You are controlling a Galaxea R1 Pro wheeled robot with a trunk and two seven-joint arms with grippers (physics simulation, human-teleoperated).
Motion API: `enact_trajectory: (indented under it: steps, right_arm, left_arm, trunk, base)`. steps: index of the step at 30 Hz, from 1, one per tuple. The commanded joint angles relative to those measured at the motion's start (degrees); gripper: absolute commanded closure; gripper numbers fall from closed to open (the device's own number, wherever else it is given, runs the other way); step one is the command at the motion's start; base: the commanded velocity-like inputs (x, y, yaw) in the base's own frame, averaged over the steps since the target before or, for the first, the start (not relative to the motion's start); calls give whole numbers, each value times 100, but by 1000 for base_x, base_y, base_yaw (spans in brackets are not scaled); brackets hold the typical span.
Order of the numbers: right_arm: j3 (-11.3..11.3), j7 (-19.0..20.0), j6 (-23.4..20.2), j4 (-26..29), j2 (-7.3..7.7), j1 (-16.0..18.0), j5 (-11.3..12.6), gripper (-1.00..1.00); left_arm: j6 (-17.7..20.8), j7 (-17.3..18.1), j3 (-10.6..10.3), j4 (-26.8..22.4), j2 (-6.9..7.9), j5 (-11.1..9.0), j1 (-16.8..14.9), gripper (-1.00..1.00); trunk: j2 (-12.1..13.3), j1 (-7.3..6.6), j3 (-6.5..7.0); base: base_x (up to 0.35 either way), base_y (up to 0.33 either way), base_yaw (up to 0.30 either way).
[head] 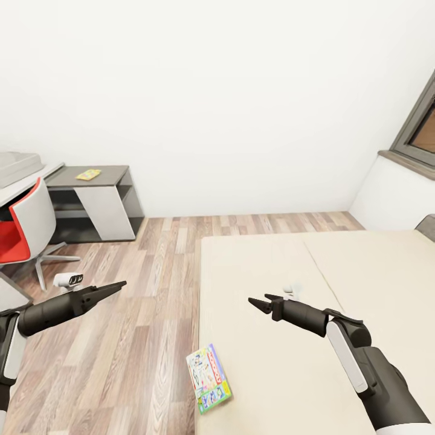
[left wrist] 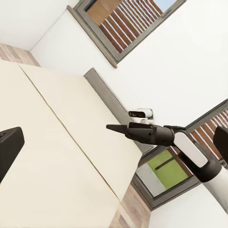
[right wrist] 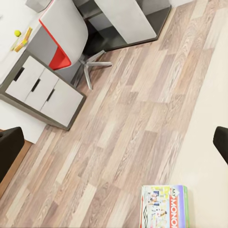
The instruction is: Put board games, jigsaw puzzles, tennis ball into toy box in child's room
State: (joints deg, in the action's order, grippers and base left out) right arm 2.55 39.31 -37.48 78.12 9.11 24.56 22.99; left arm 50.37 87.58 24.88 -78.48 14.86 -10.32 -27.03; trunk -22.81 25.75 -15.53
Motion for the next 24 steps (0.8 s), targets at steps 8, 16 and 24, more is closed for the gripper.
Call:
enact_trajectory:
  steps: [8,16,24]
  right_arm:
    - [16,-11,-40,3,3,5,39,-100]
    - [22,-17,-40,3,3,5,39,-100]
    - [24,-18,-40,2,3,5,39,-100]
  left_arm:
    - [61,22,4,-2,7,4,-4,-100]
    - [61,22,7,-1,8,3,-4,-100]
    - [61,22,8,-1,10,10,-4,-100]
  trunk:
    - [-10,4,63]
    - [-10,4,136]
    - [-10,4,209]
  base:
    - [0,0,29]
    - [0,0,62]
    - [0,0,65]
